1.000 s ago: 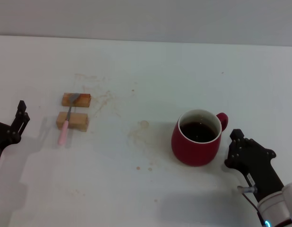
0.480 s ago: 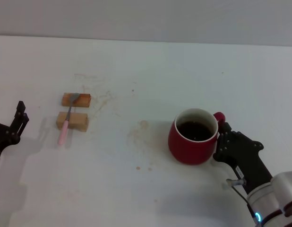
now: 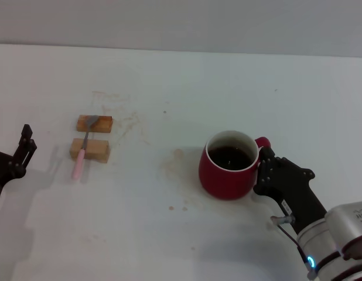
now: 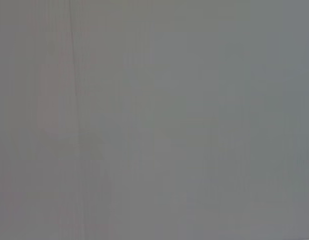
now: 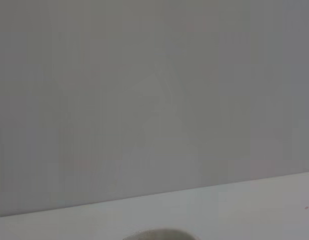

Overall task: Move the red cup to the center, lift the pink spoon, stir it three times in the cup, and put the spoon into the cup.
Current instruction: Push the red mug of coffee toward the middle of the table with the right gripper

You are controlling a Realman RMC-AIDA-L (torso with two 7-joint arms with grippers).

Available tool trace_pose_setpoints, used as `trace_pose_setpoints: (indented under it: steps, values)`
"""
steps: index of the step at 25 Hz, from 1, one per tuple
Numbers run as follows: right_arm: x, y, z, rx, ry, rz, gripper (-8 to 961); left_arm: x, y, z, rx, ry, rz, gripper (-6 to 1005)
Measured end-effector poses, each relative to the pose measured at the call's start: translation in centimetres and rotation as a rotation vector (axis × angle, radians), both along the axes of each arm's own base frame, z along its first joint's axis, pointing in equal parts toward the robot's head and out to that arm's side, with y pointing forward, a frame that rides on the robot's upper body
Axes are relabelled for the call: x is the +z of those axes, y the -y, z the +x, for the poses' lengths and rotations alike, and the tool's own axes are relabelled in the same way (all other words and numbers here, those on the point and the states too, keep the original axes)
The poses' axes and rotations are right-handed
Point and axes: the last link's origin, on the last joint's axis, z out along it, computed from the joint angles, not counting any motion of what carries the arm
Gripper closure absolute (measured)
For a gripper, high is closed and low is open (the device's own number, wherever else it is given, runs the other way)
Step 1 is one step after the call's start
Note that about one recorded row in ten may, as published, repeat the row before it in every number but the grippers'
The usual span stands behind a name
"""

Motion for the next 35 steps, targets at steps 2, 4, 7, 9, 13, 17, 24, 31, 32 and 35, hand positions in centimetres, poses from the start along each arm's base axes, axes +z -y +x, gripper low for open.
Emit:
trace_pose_setpoints:
  steps: [2, 4, 7, 9, 13, 17, 24, 31, 32, 35]
  values:
    - [-0.1, -0.1, -0.1, 0.004, 0.001, -0.007, 952, 0.0, 0.0, 0.0, -0.001, 0.0, 0.0, 195]
    - [-0.2, -0.2, -0.2, 0.008, 0.002, -0.015, 952, 0.0, -0.1, 0.0, -0.002, 0.0, 0.0, 195]
    - [-0.3, -0.4, -0.3, 0.013, 0.003, -0.019, 952, 0.0, -0.1, 0.0, -0.002, 0.0, 0.0, 195]
    - [-0.3, -0.5, -0.4, 0.017, 0.004, -0.02, 952, 0.0, 0.0, 0.0, -0.001, 0.0, 0.0, 195]
    - [-0.3, -0.6, -0.6, 0.022, 0.003, -0.02, 953, 0.0, 0.0, 0.0, -0.001, 0.0, 0.0, 195]
    - [-0.3, -0.8, -0.8, 0.032, 0.003, -0.021, 953, 0.0, 0.0, 0.0, -0.001, 0.0, 0.0, 195]
    - [-0.4, -1.1, -1.1, 0.043, 0.004, -0.028, 953, 0.0, 0.0, 0.0, -0.001, 0.0, 0.0, 195]
    - [-0.4, -1.2, -1.1, 0.047, 0.008, -0.03, 953, 0.0, 0.0, 0.0, 0.0, 0.0, 0.0, 195]
    - [-0.4, -1.2, -1.0, 0.045, 0.009, -0.03, 953, 0.0, 0.0, 0.0, 0.0, 0.0, 0.0, 195]
    - [-0.2, -0.9, -0.5, 0.025, 0.01, -0.017, 953, 0.0, 0.1, 0.0, 0.002, 0.0, 0.0, 195]
